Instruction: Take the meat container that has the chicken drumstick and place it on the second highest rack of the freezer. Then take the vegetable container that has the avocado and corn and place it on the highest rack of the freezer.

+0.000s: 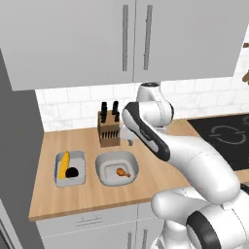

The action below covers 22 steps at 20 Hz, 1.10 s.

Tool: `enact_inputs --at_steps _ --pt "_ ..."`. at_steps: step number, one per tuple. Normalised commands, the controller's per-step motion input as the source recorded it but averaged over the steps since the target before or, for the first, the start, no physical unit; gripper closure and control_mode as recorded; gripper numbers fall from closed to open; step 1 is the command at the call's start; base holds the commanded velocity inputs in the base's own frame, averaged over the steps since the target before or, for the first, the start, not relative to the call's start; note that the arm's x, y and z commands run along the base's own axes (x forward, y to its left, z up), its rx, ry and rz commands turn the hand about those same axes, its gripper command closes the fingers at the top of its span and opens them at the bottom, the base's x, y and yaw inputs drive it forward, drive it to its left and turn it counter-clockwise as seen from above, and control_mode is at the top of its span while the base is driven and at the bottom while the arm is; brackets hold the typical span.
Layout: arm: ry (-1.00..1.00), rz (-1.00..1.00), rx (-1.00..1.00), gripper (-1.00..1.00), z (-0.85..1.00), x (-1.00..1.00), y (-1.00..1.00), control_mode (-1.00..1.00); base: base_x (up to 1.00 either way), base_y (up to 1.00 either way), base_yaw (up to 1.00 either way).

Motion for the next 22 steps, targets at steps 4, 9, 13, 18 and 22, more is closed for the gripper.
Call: enact_inputs --at_steps 4,9,13,18,22 --pt "0.15 -0.39 0.01 -1.00 -0.36 -0.03 0.94 -1.00 0.00 0.00 0.00" --pt "0.29 -0.43 0.00 -1.00 -0.74 -0.20 0.64 -1.00 0.00 0.00 0.00" --pt "0.18 -0.39 0.01 -1.00 -0.83 -0.08 0.05 -1.00 0.00 0.00 0.00" --pt "0.00 -0.21 0.02 -1.00 -0.31 0.00 -0.05 -1.00 0.00 0.00 0.00" --pt "-0.03 -0.07 0.00 -1.00 -0.35 -0.02 0.00 -1.00 0.00 0.00 0.00"
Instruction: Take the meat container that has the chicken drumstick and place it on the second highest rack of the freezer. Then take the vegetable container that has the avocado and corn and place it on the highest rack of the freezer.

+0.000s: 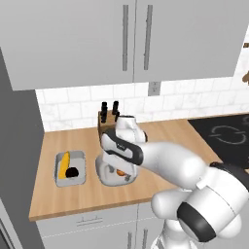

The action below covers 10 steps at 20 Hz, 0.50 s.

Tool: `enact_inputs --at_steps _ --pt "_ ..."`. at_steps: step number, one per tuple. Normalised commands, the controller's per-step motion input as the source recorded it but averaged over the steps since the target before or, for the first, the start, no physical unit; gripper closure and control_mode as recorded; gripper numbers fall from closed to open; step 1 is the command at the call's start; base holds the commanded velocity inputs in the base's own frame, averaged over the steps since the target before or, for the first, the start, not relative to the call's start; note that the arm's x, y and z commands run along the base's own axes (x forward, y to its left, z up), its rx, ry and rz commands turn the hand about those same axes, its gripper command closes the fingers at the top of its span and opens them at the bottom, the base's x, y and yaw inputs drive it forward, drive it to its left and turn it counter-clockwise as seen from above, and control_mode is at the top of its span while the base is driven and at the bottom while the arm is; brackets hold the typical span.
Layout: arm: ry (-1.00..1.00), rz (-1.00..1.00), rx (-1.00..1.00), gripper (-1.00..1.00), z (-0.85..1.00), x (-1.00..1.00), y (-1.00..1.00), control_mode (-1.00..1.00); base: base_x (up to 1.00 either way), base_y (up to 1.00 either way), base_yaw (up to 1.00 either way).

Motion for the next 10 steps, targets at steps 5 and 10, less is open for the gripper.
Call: enact_inputs --at_steps 5,10 --pt "-0.03 -0.03 0.00 -1.00 -0.35 0.07 0.00 -1.00 0.00 0.00 0.00" --pt "0.00 -0.04 0.00 -1.00 -0.33 0.36 0.00 -1.00 0.00 0.00 0.00"
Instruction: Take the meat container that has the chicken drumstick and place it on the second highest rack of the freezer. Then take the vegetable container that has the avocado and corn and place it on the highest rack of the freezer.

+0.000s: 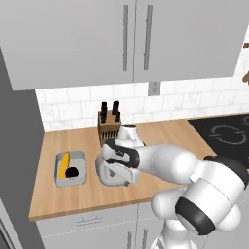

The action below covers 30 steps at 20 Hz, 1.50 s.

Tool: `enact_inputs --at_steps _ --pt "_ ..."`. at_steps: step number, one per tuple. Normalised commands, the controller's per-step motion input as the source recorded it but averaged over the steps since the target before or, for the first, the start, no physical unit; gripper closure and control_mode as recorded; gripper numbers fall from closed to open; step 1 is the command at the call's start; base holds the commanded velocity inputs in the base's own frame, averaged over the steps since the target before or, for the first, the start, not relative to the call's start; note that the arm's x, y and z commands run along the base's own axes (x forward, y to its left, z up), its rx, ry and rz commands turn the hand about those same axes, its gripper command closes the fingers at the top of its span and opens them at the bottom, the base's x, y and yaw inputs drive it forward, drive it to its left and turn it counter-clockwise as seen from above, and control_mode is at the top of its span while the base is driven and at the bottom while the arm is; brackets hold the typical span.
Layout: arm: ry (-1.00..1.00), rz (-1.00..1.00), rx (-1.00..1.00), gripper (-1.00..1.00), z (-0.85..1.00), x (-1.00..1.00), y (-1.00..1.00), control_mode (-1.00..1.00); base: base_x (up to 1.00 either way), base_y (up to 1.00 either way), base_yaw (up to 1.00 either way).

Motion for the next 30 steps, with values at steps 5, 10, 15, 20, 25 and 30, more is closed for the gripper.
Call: enact_inputs --at_steps 5,10,15,20,25,30 --pt "-0.02 -0.03 0.00 -1.00 -0.36 0.24 0.00 -1.00 0.00 0.00 0.00" --pt "-0.04 -0.03 0.00 -1.00 -0.36 0.03 0.01 -1.00 0.00 0.00 0.00" --pt "-0.02 -0.03 0.00 1.00 -0.31 0.00 0.02 -1.00 0.00 0.00 0.00" --pt "-0.01 0.00 0.00 1.00 -0.06 0.00 0.01 -1.00 0.00 0.00 0.00" --pt "0.00 0.00 -0.02 1.00 -0.21 -0.03 0.00 -1.00 0.00 0.00 0.00" --pt "-0.02 0.00 0.00 1.00 0.16 -0.33 0.00 -1.00 0.00 0.00 0.00"
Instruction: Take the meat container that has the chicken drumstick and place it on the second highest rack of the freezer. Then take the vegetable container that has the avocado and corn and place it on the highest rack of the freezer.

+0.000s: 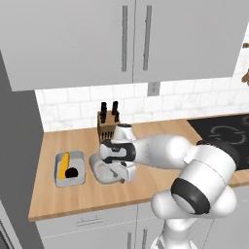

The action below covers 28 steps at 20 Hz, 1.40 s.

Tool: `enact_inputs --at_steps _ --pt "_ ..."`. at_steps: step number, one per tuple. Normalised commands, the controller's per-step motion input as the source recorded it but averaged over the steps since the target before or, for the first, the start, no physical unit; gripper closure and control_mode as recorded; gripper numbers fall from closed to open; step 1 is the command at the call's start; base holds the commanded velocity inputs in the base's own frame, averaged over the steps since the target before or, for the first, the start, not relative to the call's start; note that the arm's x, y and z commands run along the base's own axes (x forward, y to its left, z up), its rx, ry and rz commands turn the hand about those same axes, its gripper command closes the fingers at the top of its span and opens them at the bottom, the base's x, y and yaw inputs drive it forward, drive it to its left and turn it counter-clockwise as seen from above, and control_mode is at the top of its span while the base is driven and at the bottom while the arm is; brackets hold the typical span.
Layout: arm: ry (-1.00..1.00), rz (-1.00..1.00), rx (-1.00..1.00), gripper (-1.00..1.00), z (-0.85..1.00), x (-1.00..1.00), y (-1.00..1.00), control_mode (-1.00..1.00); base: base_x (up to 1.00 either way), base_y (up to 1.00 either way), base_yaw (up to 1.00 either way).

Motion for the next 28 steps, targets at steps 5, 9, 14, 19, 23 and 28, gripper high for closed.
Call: enact_inputs --at_steps 5,9,14,19,23,28 --pt "-0.05 0.00 0.00 1.00 0.93 -0.56 0.00 -1.00 0.00 0.00 0.00" --pt "-0.02 0.00 0.00 1.00 1.00 -0.58 -0.06 -1.00 0.00 0.00 0.00" --pt "-0.03 0.00 0.01 1.00 1.00 -0.63 -0.36 -1.00 0.00 0.00 0.00" --pt "-0.11 -0.02 0.02 1.00 1.00 -0.56 -0.44 -1.00 0.00 0.00 0.00" --pt "-0.12 -0.06 0.05 1.00 0.94 -0.49 -0.42 -1.00 0.00 0.00 0.00" --pt "-0.15 -0.03 0.07 1.00 0.49 -0.51 -0.24 -1.00 0.00 0.00 0.00"
